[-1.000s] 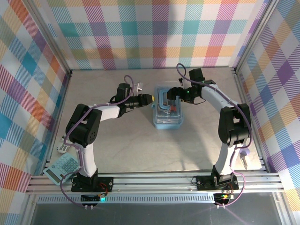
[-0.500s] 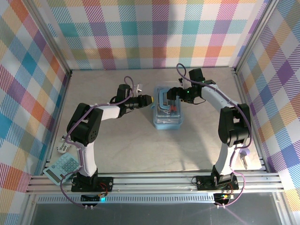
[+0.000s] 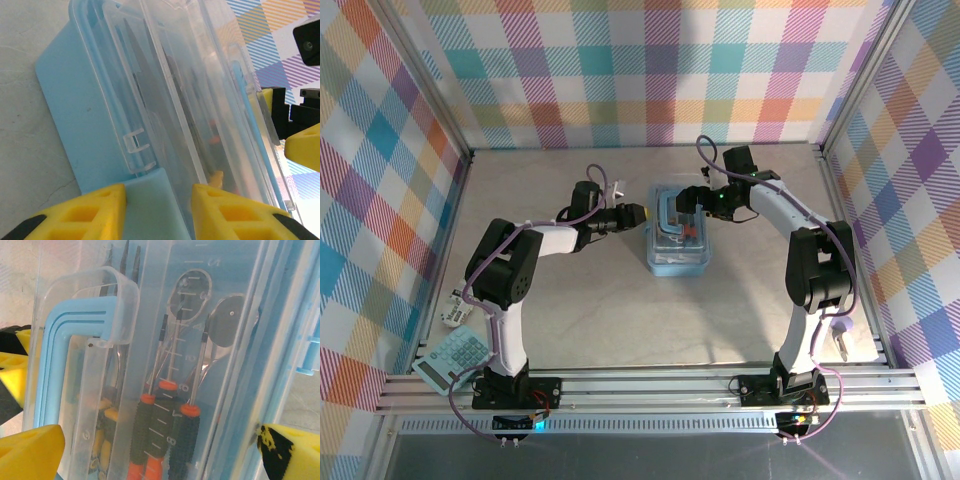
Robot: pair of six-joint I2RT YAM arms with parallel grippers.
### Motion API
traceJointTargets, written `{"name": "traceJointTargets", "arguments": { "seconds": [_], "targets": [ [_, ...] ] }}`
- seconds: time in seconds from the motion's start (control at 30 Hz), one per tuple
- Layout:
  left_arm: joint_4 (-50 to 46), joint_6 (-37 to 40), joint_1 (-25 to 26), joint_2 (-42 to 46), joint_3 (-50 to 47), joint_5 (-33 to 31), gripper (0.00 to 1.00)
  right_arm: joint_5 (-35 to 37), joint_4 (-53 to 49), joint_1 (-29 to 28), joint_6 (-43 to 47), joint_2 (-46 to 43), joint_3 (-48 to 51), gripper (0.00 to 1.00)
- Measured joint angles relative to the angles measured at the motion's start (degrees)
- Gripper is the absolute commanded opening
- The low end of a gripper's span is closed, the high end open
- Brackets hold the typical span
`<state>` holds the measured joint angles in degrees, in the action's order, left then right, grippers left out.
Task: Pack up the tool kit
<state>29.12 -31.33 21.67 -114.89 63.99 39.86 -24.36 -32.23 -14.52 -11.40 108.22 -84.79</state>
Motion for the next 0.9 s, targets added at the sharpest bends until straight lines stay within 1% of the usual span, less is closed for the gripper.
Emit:
{"name": "traceJointTargets", "arguments": {
  "seconds": [0.3, 0.7, 0.9],
  "targets": [
    [1.5, -1.3, 0.3, -0.7, -0.1, 0.0, 0.39, -0.2, 0.0, 0.1, 0.1, 0.0, 0.0, 0.99],
    [13.2, -6.7, 0.8, -2.8, -3.9, -1.3, 0.37, -1.7, 2.2, 0.6, -0.8, 0.0, 1.4, 0.99],
    [16.1, -8.7, 1.2, -4.1, -3.9, -1.6, 0.37, -1.7, 4.3, 0.7, -2.6, -0.5, 2.7, 0.99]
  ]
}}
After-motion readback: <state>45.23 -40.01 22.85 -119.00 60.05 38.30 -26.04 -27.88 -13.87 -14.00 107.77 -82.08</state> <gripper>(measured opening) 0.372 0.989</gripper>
